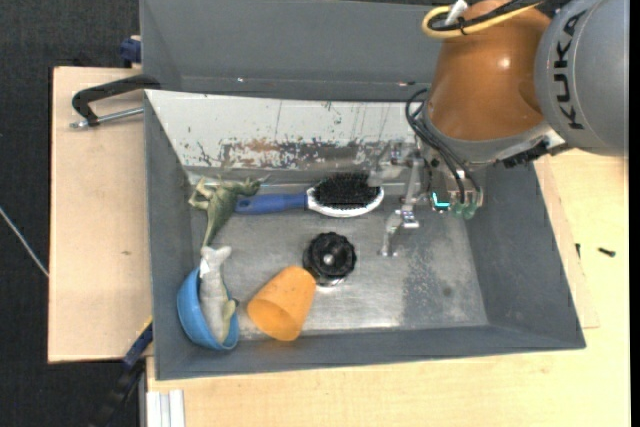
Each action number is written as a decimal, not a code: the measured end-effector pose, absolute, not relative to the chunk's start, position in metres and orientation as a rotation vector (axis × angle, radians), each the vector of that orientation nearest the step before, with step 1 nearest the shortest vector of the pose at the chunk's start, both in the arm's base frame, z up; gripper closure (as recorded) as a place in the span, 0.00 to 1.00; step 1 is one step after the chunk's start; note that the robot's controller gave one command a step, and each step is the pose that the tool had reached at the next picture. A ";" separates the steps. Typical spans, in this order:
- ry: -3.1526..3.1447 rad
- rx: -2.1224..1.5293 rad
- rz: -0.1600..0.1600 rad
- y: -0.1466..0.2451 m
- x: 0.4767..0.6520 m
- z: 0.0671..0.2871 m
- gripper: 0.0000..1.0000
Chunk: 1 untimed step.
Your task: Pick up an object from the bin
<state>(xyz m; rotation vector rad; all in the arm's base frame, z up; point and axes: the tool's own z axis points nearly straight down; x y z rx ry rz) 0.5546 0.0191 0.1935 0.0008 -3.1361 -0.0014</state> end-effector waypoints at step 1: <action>-3.146 0.015 -0.005 0.049 0.530 0.075 0.00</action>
Offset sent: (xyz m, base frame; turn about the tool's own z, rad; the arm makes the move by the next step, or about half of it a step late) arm -0.0258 0.0275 -0.1184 -0.0079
